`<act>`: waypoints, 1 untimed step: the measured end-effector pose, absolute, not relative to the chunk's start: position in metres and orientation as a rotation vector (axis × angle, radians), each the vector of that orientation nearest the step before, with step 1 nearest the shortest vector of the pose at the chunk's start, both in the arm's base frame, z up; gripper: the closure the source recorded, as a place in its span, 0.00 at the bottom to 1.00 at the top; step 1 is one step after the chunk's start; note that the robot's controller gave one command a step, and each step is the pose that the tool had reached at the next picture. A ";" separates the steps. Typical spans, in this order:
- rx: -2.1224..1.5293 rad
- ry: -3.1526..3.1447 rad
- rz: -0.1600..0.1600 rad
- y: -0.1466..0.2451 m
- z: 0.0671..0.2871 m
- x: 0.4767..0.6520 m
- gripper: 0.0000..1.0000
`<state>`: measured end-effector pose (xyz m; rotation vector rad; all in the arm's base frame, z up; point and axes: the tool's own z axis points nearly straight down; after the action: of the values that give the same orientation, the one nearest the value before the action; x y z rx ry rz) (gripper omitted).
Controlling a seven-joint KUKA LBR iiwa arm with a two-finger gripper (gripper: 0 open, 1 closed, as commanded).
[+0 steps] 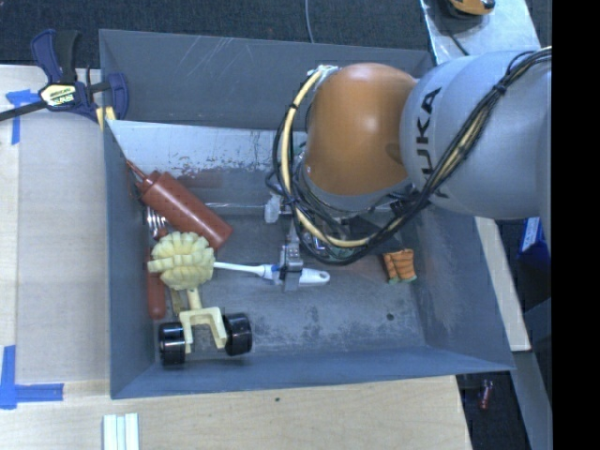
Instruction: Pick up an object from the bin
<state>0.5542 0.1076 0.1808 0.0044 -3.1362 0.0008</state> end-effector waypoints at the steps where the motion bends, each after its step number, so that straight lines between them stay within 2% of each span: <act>1: -0.001 -3.145 -0.001 0.107 0.186 0.556 0.00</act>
Offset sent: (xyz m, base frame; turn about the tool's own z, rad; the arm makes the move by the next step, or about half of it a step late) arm 0.0354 0.0119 -0.1108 0.2314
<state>0.5560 0.1069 0.1858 -0.0006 -3.1450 -0.0010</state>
